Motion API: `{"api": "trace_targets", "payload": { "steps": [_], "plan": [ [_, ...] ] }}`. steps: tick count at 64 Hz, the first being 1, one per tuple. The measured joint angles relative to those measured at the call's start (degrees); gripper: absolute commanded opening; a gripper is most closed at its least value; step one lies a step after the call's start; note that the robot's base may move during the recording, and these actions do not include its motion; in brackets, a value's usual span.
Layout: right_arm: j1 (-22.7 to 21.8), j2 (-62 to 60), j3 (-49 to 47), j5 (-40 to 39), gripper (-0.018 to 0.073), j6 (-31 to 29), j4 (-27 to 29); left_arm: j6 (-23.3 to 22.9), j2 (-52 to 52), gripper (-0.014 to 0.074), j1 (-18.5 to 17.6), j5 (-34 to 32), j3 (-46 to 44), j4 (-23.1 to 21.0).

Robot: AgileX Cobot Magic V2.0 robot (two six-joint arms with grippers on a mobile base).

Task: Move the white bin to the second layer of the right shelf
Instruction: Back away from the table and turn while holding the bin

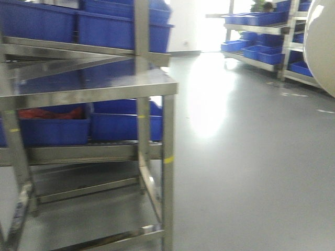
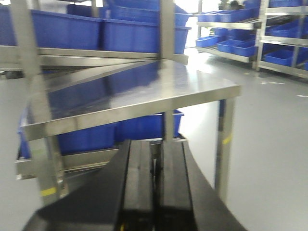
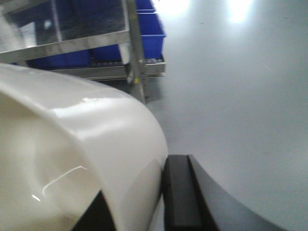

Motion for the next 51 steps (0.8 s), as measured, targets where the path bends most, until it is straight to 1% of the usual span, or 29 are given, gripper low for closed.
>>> {"api": "trace_targets", "payload": {
  "steps": [51],
  "plan": [
    [0.0,0.0,0.0,0.1,0.0033,0.0,0.0,0.0,0.0,0.0085,0.0,0.0,0.0,0.0]
  ]
}}
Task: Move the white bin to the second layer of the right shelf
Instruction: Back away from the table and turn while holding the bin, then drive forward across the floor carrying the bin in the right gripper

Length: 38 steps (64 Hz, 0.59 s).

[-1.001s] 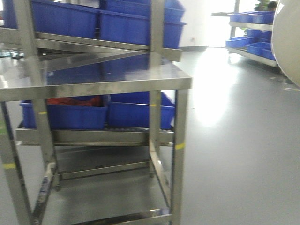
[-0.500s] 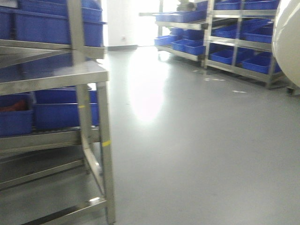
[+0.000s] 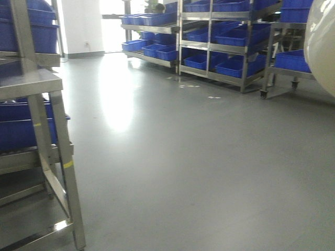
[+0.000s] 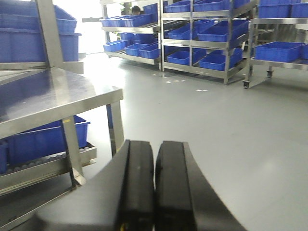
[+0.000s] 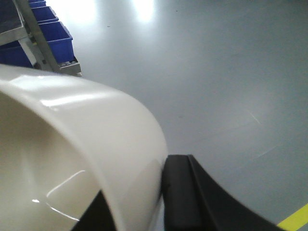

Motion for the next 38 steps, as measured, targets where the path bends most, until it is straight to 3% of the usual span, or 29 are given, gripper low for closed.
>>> {"api": "trace_targets", "payload": {
  "steps": [38],
  "plan": [
    [0.0,0.0,0.0,0.0,0.0033,0.0,0.0,0.0,0.0,0.0085,0.0,0.0,0.0,0.0]
  ]
}}
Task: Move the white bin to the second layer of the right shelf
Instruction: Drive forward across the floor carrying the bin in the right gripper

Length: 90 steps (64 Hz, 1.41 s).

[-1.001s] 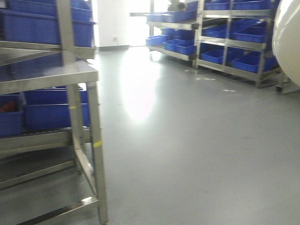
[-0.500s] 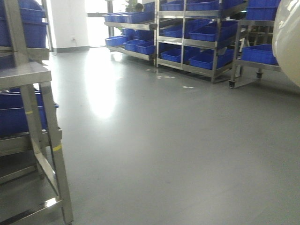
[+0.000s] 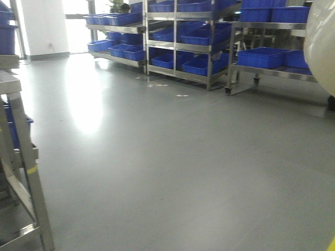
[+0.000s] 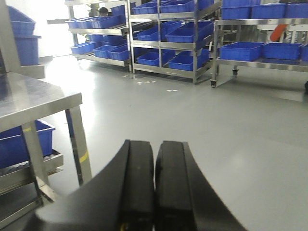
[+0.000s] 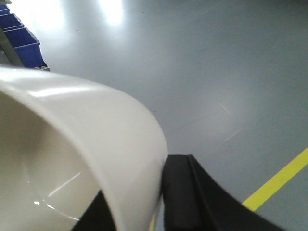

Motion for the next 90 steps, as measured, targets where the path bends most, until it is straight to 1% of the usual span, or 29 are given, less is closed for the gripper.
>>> {"api": "trace_targets", "payload": {
  "steps": [90],
  "plan": [
    [0.0,0.0,0.0,0.0,0.0033,0.0,0.0,0.0,0.0,0.0085,0.0,0.0,0.0,0.0]
  ]
}}
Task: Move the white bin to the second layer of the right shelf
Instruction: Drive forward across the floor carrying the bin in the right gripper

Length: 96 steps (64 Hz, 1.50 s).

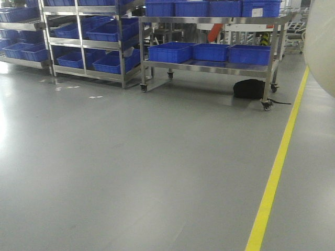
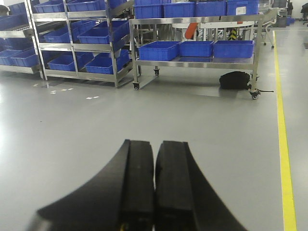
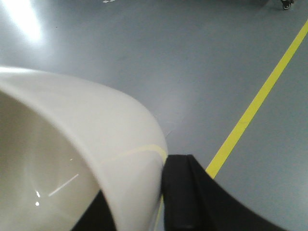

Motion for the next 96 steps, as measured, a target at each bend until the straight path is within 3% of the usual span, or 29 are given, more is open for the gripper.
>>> {"api": "trace_targets", "payload": {
  "steps": [96],
  "plan": [
    [0.0,0.0,0.0,0.1,0.0033,0.0,0.0,0.0,0.0,0.0085,0.0,0.0,0.0,0.0]
  ]
}}
